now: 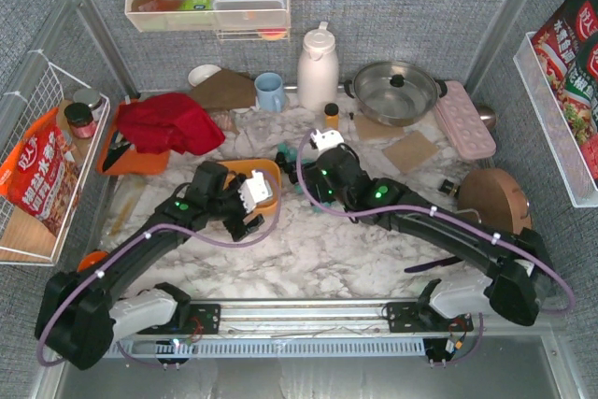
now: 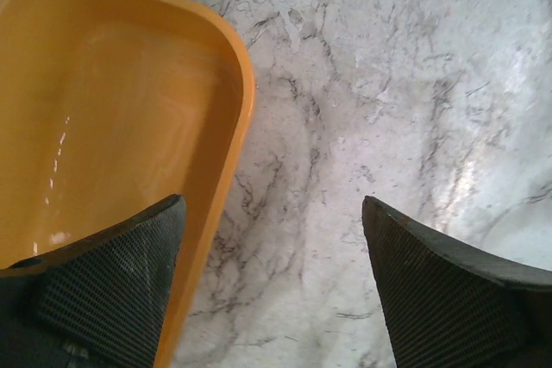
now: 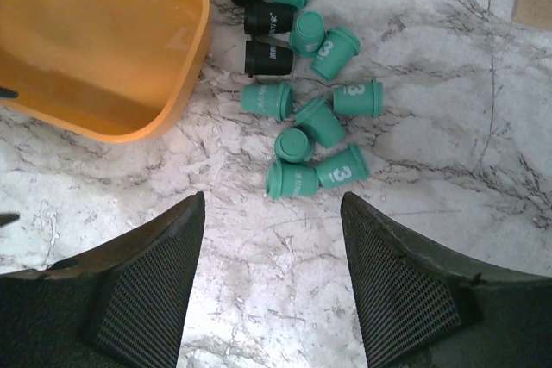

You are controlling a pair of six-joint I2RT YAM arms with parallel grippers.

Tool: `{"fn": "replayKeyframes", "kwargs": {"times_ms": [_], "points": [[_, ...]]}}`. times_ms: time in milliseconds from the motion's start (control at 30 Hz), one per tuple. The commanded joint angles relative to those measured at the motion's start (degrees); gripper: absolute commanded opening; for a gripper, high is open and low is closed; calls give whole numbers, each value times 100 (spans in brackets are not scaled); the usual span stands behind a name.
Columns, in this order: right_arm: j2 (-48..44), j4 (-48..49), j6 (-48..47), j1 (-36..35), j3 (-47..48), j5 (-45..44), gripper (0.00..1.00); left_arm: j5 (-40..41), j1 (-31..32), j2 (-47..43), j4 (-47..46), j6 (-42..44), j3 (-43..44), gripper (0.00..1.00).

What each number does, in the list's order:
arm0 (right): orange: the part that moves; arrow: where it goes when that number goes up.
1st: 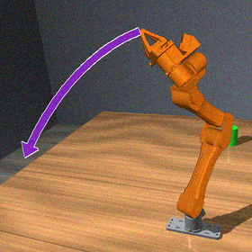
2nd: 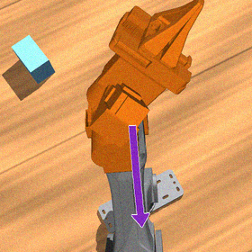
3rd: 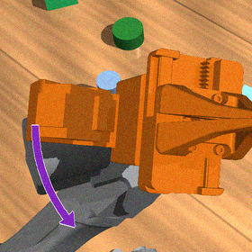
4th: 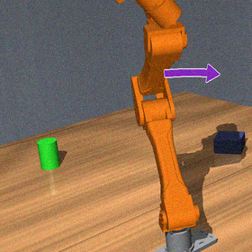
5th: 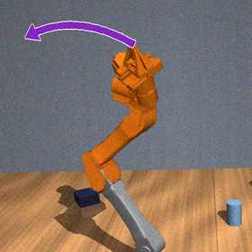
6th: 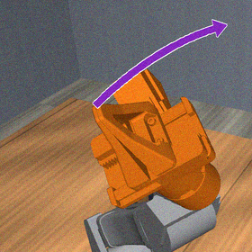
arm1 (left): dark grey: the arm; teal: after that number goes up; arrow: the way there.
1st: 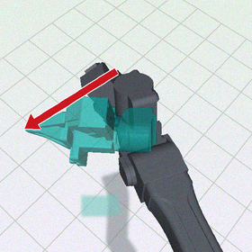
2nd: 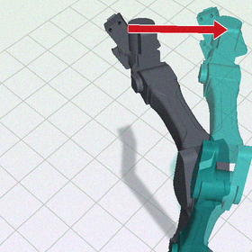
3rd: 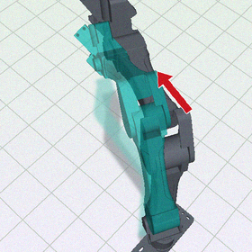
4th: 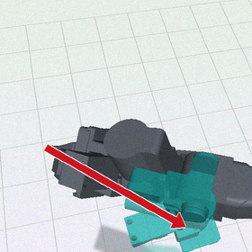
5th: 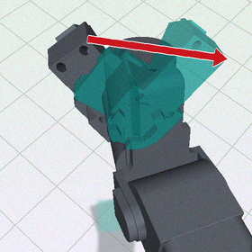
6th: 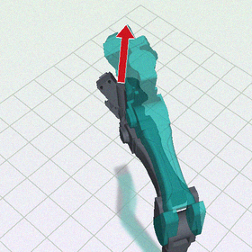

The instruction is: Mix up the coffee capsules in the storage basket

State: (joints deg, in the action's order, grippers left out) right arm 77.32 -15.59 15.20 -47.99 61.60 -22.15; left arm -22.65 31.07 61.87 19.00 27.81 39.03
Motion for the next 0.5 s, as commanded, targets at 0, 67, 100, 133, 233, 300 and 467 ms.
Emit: {"fn": "replayKeyframes", "kwargs": {"times_ms": [0, 67, 100, 133, 233, 300, 467], "points": [[-338, 132, -75, 34, -225, 101, 69, -78, -16, 556, 310, 1230, 292, 89], [-485, 161, -75, 48, -337, 137, 69, -113, -38, 936, 430, 1396, 474, 82], [-542, 162, -78, 56, -382, 140, 69, -103, -47, 1093, 440, 1467, 547, 78], [-629, 158, -83, 65, -404, 151, 69, -76, -57, 1242, 393, 1499, 603, 77], [-806, 130, -109, 92, -603, 181, 69, 5, -110, 1564, 326, 1720, 732, 71], [-929, 106, -130, 109, -684, 194, 69, -2, -180, 1705, 374, 1850, 839, 66], [-1209, 117, -131, 182, -877, 210, 69, 96, -306, 1893, 556, 2219, 984, 52]]}}
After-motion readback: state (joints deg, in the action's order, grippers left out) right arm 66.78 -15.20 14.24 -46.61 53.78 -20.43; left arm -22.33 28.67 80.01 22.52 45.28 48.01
